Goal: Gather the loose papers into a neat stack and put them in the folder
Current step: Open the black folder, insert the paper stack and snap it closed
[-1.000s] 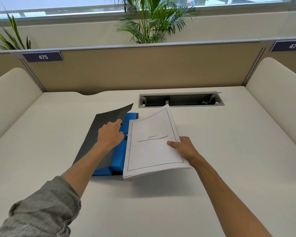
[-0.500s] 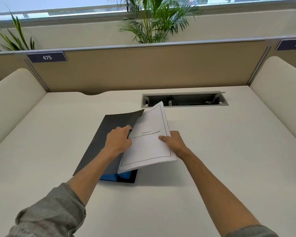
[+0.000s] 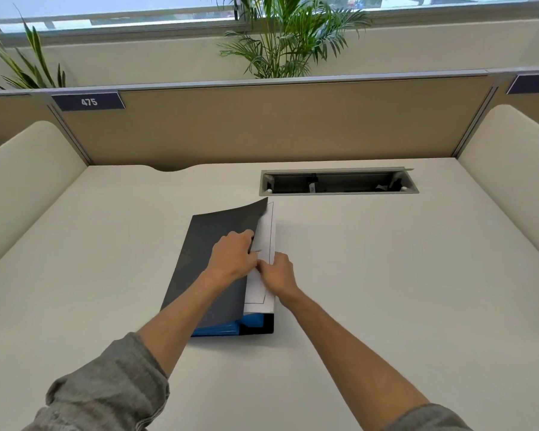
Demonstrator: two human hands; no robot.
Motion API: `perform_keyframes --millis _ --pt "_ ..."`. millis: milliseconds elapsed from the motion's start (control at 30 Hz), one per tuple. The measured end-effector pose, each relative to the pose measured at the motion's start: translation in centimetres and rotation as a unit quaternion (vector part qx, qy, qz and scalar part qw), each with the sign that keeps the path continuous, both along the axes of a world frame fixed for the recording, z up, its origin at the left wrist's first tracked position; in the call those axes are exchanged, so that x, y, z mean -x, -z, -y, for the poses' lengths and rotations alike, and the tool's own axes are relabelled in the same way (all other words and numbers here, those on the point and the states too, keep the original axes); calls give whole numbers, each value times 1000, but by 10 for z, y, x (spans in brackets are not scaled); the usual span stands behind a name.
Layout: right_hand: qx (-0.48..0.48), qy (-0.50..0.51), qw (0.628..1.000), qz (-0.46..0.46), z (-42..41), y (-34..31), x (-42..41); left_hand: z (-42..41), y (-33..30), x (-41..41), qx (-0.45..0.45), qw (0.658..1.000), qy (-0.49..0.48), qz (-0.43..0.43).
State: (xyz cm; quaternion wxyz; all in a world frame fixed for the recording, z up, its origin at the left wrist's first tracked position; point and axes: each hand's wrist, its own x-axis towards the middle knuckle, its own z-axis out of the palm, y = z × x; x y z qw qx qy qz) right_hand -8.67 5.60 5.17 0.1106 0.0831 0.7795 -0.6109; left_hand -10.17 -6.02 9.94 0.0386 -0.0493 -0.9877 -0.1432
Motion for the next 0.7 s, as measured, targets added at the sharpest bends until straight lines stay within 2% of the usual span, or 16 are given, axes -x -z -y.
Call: perform_keyframes --millis 200,300,700 --pt "-47 -28 998 -10 9 6 2 -3 1 -2 0 1000 5 0" --pt "-79 -84 993 -16 15 11 4 -6 2 -4 -8 1000 14 -7" --pt "-93 -134 986 -17 19 30 1 -17 11 -6 -21 999 26 15"
